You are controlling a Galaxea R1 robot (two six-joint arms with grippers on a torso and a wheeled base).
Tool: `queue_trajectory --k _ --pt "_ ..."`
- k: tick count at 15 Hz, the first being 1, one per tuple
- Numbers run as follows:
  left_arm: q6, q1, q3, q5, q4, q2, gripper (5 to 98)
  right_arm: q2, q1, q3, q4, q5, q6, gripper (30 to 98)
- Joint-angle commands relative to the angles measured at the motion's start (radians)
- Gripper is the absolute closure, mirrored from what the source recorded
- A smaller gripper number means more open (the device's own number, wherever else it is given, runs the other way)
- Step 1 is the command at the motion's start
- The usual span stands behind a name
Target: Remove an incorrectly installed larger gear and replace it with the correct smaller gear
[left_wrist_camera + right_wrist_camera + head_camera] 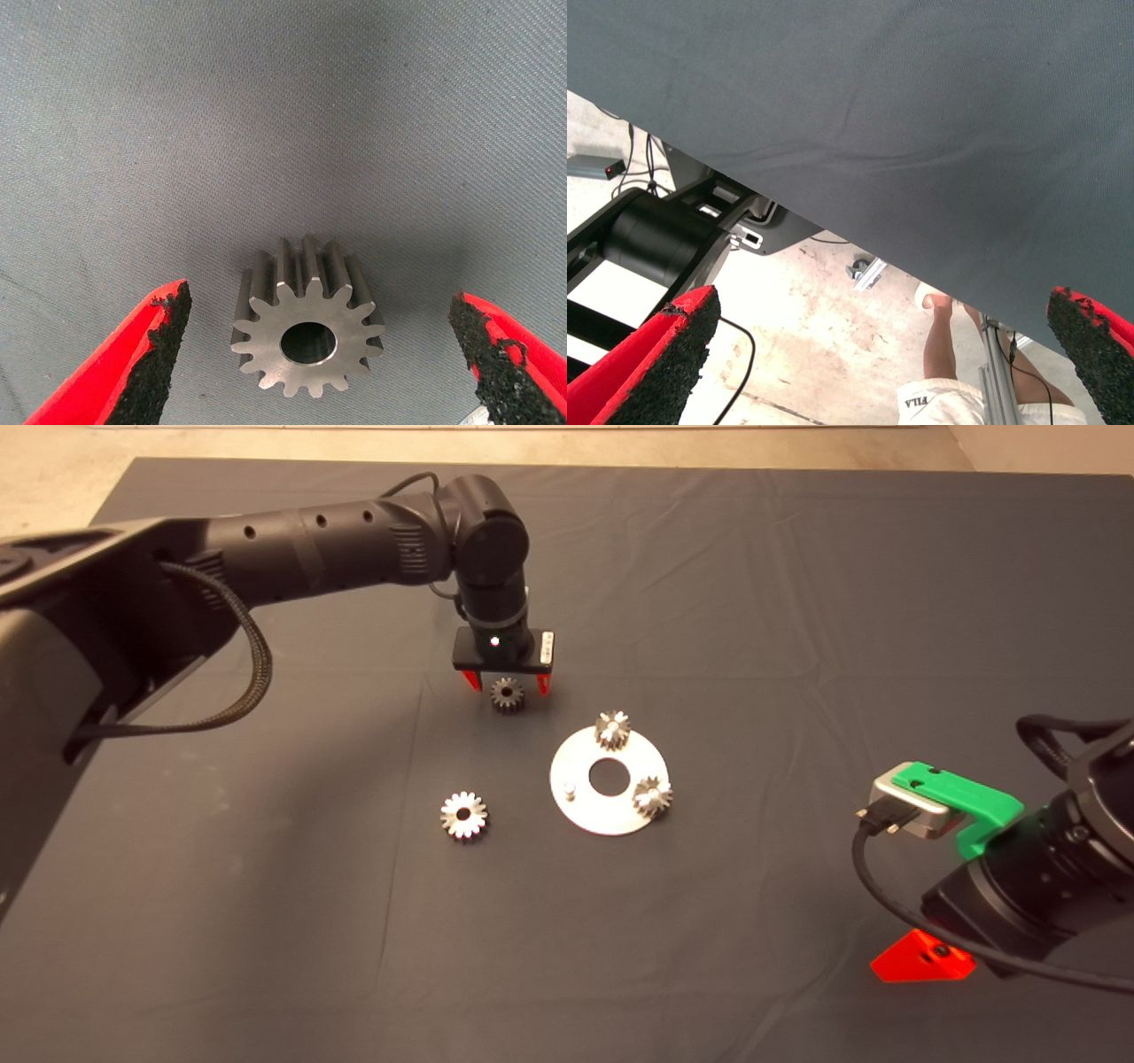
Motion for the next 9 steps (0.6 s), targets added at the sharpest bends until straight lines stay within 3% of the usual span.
queue_trajectory --k 1,9 --pt "0.006 0.002 0.009 0.010 0.003 -0.005 28.8 0.000 0.023 0.003 0.033 0.003 -0.004 30.8" --pt "0.006 0.005 0.010 0.010 0.005 -0.008 33.9 -0.001 0.024 0.003 0.033 0.003 -0.007 30.8"
